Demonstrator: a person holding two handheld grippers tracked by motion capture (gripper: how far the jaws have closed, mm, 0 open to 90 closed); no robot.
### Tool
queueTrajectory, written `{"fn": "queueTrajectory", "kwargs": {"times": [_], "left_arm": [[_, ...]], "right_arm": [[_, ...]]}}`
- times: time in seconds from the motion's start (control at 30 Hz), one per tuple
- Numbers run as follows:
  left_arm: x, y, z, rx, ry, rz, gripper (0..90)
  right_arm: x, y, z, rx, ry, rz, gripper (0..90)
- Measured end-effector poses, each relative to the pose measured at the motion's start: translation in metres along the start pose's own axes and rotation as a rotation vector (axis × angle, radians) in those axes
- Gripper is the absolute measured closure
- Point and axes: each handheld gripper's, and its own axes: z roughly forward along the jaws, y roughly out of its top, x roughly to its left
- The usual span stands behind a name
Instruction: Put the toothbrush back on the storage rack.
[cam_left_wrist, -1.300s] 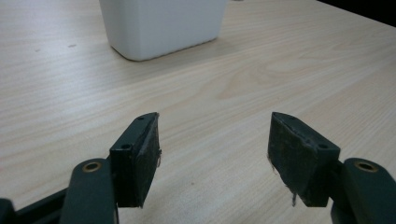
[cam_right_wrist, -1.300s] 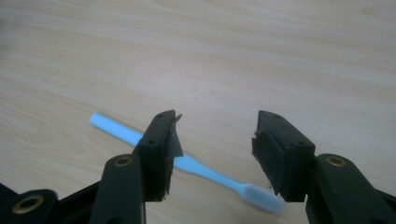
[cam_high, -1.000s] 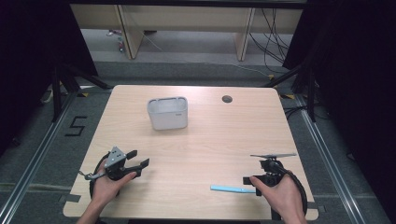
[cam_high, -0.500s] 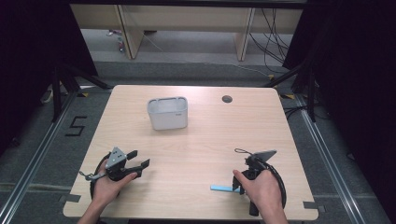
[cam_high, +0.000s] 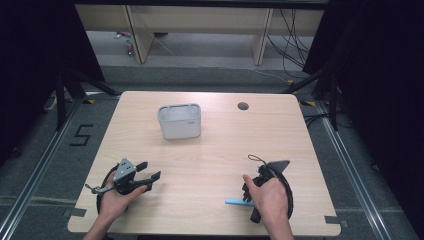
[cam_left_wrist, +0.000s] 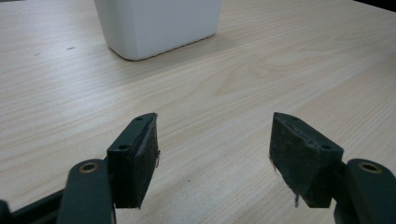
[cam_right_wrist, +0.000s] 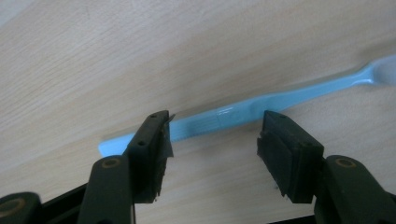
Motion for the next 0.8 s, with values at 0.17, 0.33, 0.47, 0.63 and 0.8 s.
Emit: {"fn": "queueTrajectory", "kwargs": {"times": [0.17,0.33,0.47,0.63,0.8], "left_arm": [[-0.0006,-0.0004,0.0005,-0.003,-0.007,0.003,32.2],[-0.001,-0.0004,-0.0005,0.002,-0.005,0.002,32.0],[-0.0008,-0.0004,-0.0006,0.003,-0.007,-0.001,32.0],[-0.0007,-0.0004,-0.0005,0.006,-0.008,-0.003,31.8],[-0.0007,-0.0003,-0.0009,0.009,-0.007,-0.002,31.8]], "right_arm": [[-0.0036,-0.0009,0.0083,-0.019,-0.021,-0.028,42.2],[-0.0009,0.0014,0.0086,-0.041,-0.032,0.02,42.0],[0.0003,0.0006,0.0087,-0.048,-0.046,0.039,42.1],[0.0015,-0.0025,0.0089,-0.038,-0.034,0.056,42.0],[-0.0044,-0.0032,0.0115,-0.051,-0.057,-0.016,41.7]]}}
